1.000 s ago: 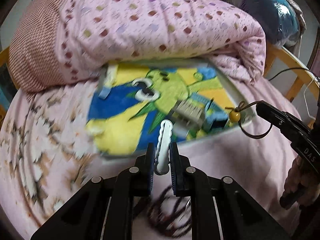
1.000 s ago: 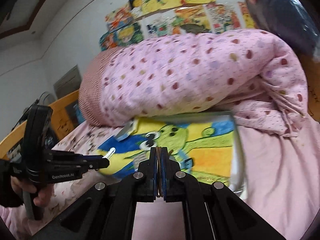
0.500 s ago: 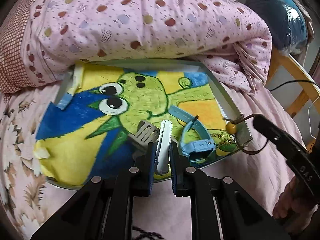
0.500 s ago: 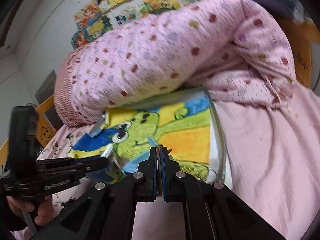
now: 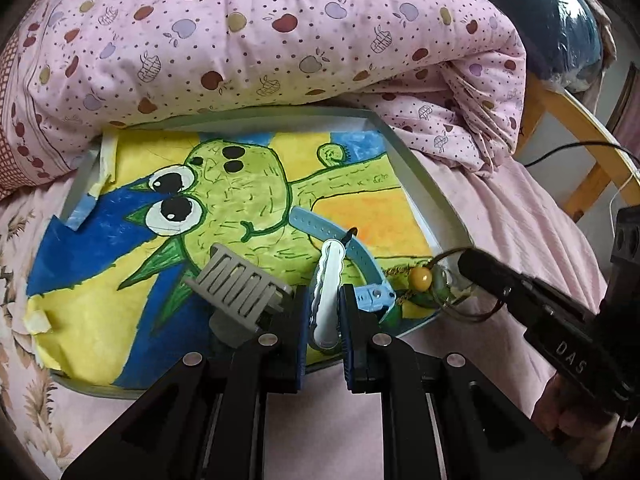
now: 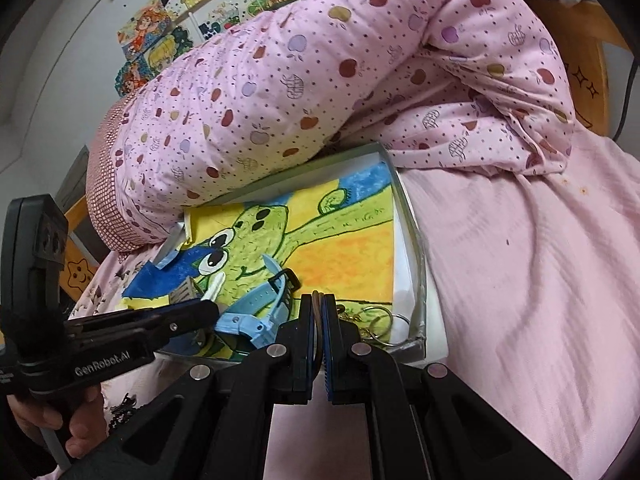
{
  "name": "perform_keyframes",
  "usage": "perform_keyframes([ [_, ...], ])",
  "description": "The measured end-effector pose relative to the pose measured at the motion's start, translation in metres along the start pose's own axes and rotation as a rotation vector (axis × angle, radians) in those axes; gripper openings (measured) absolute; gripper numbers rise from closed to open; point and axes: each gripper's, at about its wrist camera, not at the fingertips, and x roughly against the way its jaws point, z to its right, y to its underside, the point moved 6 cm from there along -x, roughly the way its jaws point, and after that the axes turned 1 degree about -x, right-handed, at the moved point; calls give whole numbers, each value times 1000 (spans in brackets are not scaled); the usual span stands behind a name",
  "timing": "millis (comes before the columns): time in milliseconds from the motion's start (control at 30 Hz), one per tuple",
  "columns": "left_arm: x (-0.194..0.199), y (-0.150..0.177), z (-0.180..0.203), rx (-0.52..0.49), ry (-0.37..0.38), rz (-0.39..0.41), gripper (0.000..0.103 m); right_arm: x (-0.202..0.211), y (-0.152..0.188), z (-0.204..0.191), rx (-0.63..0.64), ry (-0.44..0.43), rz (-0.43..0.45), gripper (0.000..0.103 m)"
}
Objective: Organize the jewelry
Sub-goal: 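Carry the white hair clip into the tray and release it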
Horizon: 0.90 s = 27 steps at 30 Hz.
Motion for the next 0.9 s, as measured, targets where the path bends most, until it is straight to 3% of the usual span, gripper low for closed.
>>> perform_keyframes([
  [133, -1, -2, -2, 23, 2, -12, 12, 1, -1, 2, 0, 16, -2, 5],
  [200, -1, -2, -3, 31, 6, -15, 12, 2, -2, 3, 3, 27, -1, 12],
  [233, 0, -1, -4, 34, 7, -15, 13, 3, -2, 3, 4, 31, 4, 22],
  [267, 2, -1, -4, 36, 7, -12, 16, 4, -3, 4, 4, 32, 11, 31],
  [333, 6, -2, -4, 46, 19, 2, 26, 8, -7, 4, 3, 35, 28, 37],
  [400, 13, -4, -5, 56, 22, 25, 39, 12, -11, 3, 9, 41, 42, 37],
  [433, 17, -5, -5, 60, 20, 41, 40, 14, -13, 3, 13, 46, 49, 37],
  [500, 25, -8, -6, 60, 14, 56, 41, 19, -17, 1, 19, 53, 65, 47],
  [533, 29, -9, -7, 62, 7, 64, 42, 22, -19, 0, 20, 56, 77, 59],
  [567, 34, -10, -8, 64, -1, 75, 50, 25, -21, -1, 19, 55, 89, 68],
  [600, 39, -11, -9, 67, -6, 86, 60, 29, -23, -3, 19, 54, 105, 69],
  [667, 54, -12, -12, 80, -12, 126, 67, 37, -27, -10, 32, 56, 129, 71],
  [900, 98, -8, -22, 108, -34, 186, 75, 66, -31, -41, 105, 53, 224, 93],
])
